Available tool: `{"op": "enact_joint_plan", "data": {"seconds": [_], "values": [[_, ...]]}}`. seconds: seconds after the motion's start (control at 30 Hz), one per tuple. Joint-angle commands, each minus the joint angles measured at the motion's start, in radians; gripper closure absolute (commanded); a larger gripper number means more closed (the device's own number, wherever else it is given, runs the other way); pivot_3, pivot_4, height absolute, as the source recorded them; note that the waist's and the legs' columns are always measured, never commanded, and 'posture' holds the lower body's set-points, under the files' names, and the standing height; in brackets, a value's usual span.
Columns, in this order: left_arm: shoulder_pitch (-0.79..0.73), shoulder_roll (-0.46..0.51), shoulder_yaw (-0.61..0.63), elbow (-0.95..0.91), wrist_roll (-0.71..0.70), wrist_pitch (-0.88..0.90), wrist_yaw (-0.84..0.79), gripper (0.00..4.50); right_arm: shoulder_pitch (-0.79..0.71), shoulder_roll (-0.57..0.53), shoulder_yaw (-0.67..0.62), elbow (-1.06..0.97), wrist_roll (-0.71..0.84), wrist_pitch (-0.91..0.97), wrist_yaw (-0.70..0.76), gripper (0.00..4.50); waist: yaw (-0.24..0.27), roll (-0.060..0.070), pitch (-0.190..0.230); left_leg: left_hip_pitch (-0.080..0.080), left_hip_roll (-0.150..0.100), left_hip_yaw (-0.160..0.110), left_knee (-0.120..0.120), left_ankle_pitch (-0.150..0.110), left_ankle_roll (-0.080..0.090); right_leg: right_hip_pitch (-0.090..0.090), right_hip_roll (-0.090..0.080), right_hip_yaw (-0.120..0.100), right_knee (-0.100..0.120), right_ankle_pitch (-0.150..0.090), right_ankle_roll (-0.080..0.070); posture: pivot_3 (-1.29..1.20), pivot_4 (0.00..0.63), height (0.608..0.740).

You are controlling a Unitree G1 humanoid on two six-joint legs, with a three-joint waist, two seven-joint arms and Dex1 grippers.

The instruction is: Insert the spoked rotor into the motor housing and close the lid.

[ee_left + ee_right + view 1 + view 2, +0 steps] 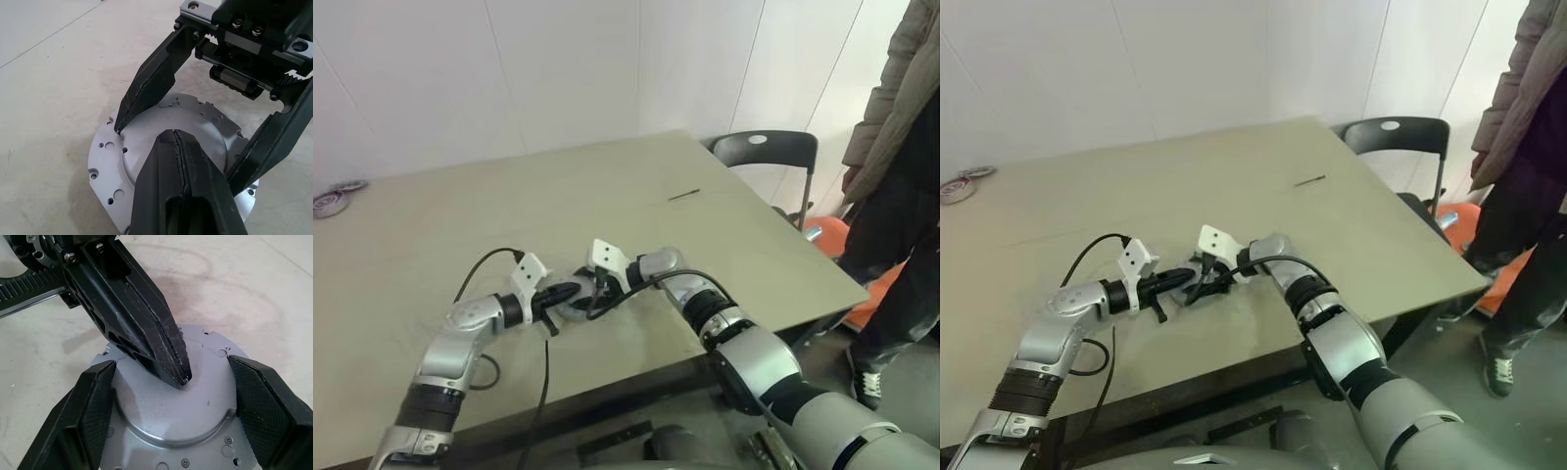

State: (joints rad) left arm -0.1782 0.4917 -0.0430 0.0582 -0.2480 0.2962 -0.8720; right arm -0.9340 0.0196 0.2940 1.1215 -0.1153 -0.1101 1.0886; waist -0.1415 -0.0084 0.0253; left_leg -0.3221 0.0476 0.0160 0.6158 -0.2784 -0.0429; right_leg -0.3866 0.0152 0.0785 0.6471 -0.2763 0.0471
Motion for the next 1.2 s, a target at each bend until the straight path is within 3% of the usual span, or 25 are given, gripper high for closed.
{"op": "enact_joint_plan", "data": {"seconds": [0.03,0.47,0.87,1.2], "values": [[0.025,0.004,-0.015,0.016,0.009,0.026,0.006,4.48,0.010,-0.013,0.044,0.056,-0.052,0.070,0.053,1.26,0.003,0.000,0.000,0.000,0.000,0.000,-0.001,0.000,0.000,-0.001,0.000,0.000,0.000,0.000,0.000,0.00,0.000,0.740],[0.053,0.002,-0.005,-0.019,-0.003,0.029,0.030,4.48,-0.041,0.014,0.020,0.099,-0.031,0.201,0.114,1.26,0.014,-0.001,0.000,-0.001,0.000,0.003,-0.004,-0.001,0.002,-0.004,0.000,0.001,0.000,-0.001,0.002,0.00,0.000,0.740],[0.059,0.009,0.003,-0.025,-0.009,0.031,0.035,4.48,-0.035,0.013,0.020,0.082,-0.035,0.164,0.113,1.26,0.014,-0.001,0.000,-0.001,0.000,0.003,-0.004,-0.003,0.005,-0.004,0.000,0.001,-0.001,-0.002,0.003,0.00,0.000,0.740],[0.064,0.006,0.005,-0.034,-0.012,0.034,0.043,4.48,0.023,-0.010,0.093,0.091,-0.125,0.042,0.042,1.26,0.013,-0.001,0.000,0.000,0.000,0.003,-0.003,-0.003,0.006,-0.002,0.000,0.002,0.000,-0.003,0.003,0.00,0.000,0.740]]}}
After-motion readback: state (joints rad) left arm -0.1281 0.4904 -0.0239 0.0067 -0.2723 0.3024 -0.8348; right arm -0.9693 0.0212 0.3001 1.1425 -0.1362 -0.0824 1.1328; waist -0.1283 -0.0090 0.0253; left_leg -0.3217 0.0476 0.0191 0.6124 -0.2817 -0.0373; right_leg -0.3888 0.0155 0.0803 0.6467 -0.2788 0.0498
